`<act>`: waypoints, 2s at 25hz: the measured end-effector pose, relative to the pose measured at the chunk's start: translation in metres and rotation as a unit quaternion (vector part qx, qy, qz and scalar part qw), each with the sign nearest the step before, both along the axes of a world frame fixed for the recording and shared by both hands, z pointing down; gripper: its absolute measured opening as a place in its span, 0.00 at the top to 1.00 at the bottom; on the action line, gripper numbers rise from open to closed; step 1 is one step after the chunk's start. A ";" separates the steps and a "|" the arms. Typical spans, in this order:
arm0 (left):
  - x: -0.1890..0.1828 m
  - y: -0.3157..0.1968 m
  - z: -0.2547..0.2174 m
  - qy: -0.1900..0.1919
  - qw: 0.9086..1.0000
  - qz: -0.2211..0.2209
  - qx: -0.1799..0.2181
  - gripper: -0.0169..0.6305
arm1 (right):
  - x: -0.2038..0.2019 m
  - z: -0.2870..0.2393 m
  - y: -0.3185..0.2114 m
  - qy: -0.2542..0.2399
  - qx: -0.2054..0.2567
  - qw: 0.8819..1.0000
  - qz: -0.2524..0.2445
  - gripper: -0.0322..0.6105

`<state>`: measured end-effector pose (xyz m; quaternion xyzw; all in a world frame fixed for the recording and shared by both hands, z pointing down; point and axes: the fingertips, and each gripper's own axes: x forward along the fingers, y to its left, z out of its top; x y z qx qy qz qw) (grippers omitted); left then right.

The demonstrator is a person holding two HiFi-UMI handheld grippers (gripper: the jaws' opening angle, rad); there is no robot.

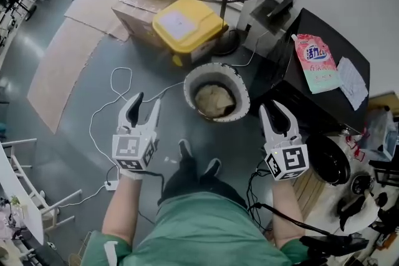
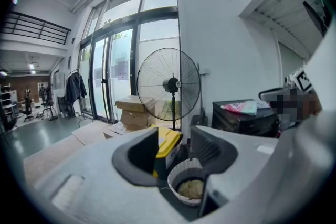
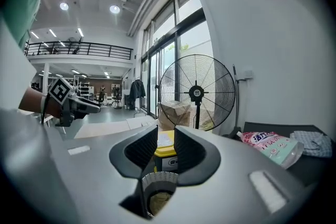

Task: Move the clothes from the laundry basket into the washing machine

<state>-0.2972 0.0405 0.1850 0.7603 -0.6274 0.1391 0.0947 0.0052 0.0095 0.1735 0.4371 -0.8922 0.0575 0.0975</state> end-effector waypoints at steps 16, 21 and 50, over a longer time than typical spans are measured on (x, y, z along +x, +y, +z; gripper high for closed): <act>-0.097 -0.076 0.086 0.036 0.998 0.024 -0.049 0.68 | -0.086 0.075 -0.072 0.066 -0.045 0.996 0.033 0.80; -0.102 -0.095 0.112 0.031 0.998 0.014 -0.052 0.69 | -0.079 0.117 -0.087 0.070 -0.058 0.995 0.033 0.80; -0.024 -0.188 0.329 0.023 0.992 0.007 -0.123 0.71 | -0.074 0.458 -0.192 0.080 -0.200 0.975 -0.059 0.80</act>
